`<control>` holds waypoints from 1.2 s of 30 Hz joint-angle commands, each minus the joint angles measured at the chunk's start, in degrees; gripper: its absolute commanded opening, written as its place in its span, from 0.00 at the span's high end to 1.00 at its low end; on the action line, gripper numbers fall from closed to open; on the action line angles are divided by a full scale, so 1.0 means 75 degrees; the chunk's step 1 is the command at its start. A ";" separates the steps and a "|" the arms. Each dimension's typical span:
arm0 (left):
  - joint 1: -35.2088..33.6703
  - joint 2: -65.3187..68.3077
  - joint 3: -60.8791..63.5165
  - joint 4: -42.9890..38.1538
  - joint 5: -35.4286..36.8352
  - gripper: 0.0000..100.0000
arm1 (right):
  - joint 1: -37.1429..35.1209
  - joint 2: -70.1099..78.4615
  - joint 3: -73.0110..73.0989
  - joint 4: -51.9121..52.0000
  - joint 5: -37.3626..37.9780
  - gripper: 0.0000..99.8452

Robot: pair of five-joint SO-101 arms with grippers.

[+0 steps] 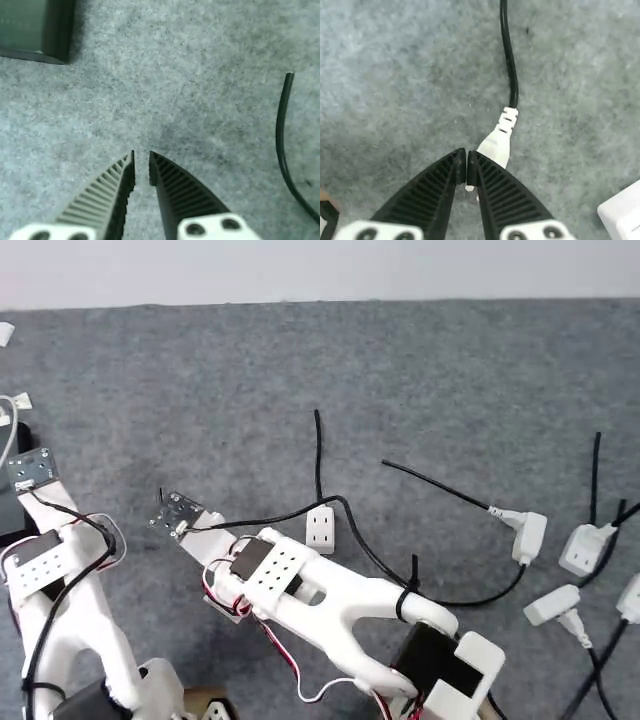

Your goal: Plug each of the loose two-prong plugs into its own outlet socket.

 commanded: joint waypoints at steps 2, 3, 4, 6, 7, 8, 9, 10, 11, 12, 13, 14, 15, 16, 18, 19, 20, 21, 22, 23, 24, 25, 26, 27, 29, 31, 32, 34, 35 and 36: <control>0.0000 0.0000 -0.0334 -0.0141 -0.0047 0.95 | 0.0217 -0.0193 -0.0059 0.0111 0.0082 0.99; 0.0000 0.0000 -0.0322 -0.0141 -0.0047 0.95 | 0.0299 -0.0193 -0.0059 0.0111 0.0082 0.99; 0.0000 0.0000 -0.0322 -0.0141 -0.0047 0.95 | 0.0393 -0.0193 -0.0059 0.0111 0.0082 0.99; 0.0000 0.0000 -0.0322 -0.0141 -0.0047 0.95 | 0.0615 -0.0193 -0.0059 0.0111 0.0082 0.99; 0.0012 0.0000 -0.0322 -0.0141 -0.0059 0.95 | 0.0697 -0.0193 -0.0059 0.0111 0.0082 0.99; 0.0012 0.0000 -0.0322 -0.0141 -0.0059 0.95 | 0.0756 -0.0193 -0.0059 0.0111 0.0082 0.99; 0.0012 0.0000 -0.0322 -0.0141 -0.0059 0.95 | 0.0826 -0.0193 -0.0059 0.0111 0.0094 0.99; 0.0012 0.0000 -0.0322 -0.0141 -0.0070 0.95 | 0.0885 -0.0193 -0.0059 0.0088 0.0094 0.99; 0.0012 0.0000 -0.0322 -0.0141 -0.0070 0.95 | 0.0955 -0.0193 -0.0059 0.0088 0.0094 0.99; 0.0012 0.0000 -0.0322 -0.0141 -0.0082 0.95 | 0.1014 -0.0193 -0.0059 0.0076 0.0094 0.99; 0.0012 0.0000 -0.0322 -0.0141 -0.0082 0.95 | 0.1049 -0.0193 -0.0059 0.0100 0.0094 0.99; 0.0012 0.0000 -0.0322 -0.0141 -0.0094 0.95 | 0.1061 -0.0193 -0.0059 0.0111 0.0094 0.99; 0.0012 0.0000 -0.0322 -0.0141 -0.0094 0.95 | 0.1061 -0.0193 -0.0059 0.0111 0.0105 0.99; 0.0012 0.0000 -0.0322 -0.0141 -0.0094 0.95 | 0.1049 -0.0193 -0.0059 0.0111 0.0188 0.99; 0.0012 0.0000 -0.0322 -0.0141 -0.0094 0.95 | 0.1026 -0.0193 -0.0094 0.0111 0.0352 0.99; 0.0047 0.0000 -0.0322 -0.0141 -0.0094 0.95 | 0.1026 -0.0205 -0.0105 0.0111 0.0410 0.99; 0.0094 0.0000 -0.0311 -0.0141 -0.0094 0.95 | 0.1026 -0.0205 -0.0117 0.0100 0.0422 0.99; 0.0129 0.0000 -0.0311 -0.0141 -0.0094 0.95 | 0.1026 -0.0217 -0.0176 0.0100 0.0422 0.99; 0.0129 0.0000 -0.0311 -0.0141 -0.0094 0.95 | 0.1014 -0.0205 -0.0270 0.0123 0.0434 0.98; 0.0129 0.0000 -0.0311 -0.0141 -0.0094 0.95 | 0.0979 -0.0205 -0.0363 0.0135 0.0527 0.98; 0.0129 0.0000 -0.0311 -0.0141 -0.0094 0.95 | 0.0967 -0.0205 -0.0445 0.0135 0.0645 0.98; 0.0129 0.0000 -0.0311 -0.0141 -0.0094 0.95 | 0.0955 -0.0205 -0.0516 0.0135 0.0762 0.97; 0.0129 0.0000 -0.0311 -0.0141 -0.0094 0.95 | 0.0944 -0.0205 -0.0598 0.0135 0.0821 0.96; 0.0129 0.0000 -0.0311 -0.0141 -0.0094 0.95 | 0.0944 -0.0170 -0.0692 0.0135 0.0856 0.93; 0.0117 0.0000 -0.0311 -0.0141 -0.0094 0.95 | 0.0944 -0.0123 -0.0844 0.0135 0.0844 0.88; 0.0094 0.0000 -0.0311 -0.0141 -0.0094 0.95 | 0.0850 -0.0123 -0.0891 0.0135 0.0903 0.85; 0.0094 0.0000 -0.0311 -0.0141 -0.0094 0.95 | 0.0779 -0.0123 -0.0903 0.0123 0.0903 0.85; 0.0094 0.0000 -0.0322 -0.0141 -0.0094 0.95 | 0.0615 -0.0111 -0.0903 0.0076 0.0903 0.85; 0.0094 0.0000 -0.0322 -0.0141 -0.0094 0.95 | 0.0557 -0.0111 -0.0903 0.0064 0.0914 0.85; 0.0094 0.0000 -0.0322 -0.0141 -0.0094 0.95 | 0.0510 -0.0111 -0.0903 0.0053 0.0914 0.85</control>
